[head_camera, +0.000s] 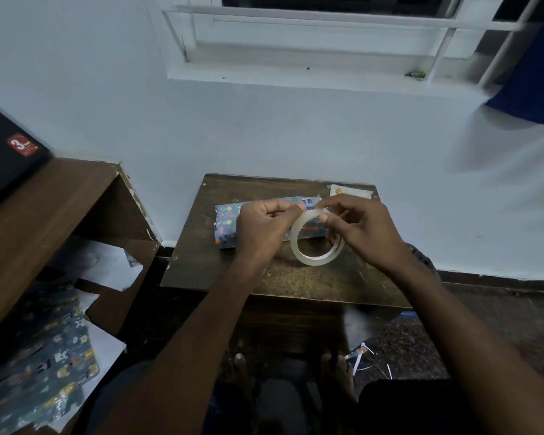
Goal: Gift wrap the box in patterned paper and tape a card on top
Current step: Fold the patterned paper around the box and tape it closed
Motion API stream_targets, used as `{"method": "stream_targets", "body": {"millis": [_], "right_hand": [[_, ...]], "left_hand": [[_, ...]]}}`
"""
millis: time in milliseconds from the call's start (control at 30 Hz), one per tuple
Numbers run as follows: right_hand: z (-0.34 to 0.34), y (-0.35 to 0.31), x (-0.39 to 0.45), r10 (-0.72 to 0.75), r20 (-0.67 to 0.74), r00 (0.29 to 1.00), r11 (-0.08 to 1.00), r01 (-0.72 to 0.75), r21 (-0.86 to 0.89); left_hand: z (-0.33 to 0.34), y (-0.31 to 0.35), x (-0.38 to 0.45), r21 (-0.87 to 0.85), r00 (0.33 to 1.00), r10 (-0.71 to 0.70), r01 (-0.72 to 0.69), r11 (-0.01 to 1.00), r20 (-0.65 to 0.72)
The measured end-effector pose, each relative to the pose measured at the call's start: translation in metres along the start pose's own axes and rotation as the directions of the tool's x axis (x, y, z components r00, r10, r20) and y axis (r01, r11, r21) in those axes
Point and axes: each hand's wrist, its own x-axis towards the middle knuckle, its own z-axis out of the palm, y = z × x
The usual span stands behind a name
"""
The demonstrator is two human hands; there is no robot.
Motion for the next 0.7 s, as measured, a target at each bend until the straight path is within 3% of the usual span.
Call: {"method": "stream_targets", "body": {"millis": [67,367,600,700], "right_hand": [[0.007,0.001,0.001,-0.048,0.007,0.999,0.99,0.048,-0.131],[0.013,-0.005,0.004,-0.042,0.017,0.999,0.985,0.044,-0.166],[0.019,-0.012,0.005,-0.083,0.099,0.992,0.95,0.109,-0.294],[0.02,-0.012,0.004,-0.107,0.161,0.981,0.928,0.156,-0.338]], "left_hand": [[-0.002,-0.001,0.001,0.06,0.998,0.006,-0.002,0.998,-0.057],[-0.009,0.0,0.003,0.261,0.977,0.031,0.026,0.965,-0.21],[-0.011,0.006,0.004,0.285,0.966,-0.04,0.114,0.952,-0.254],[-0.012,0.004,0.005,0.213,0.97,-0.058,0.109,0.971,-0.235]]}}
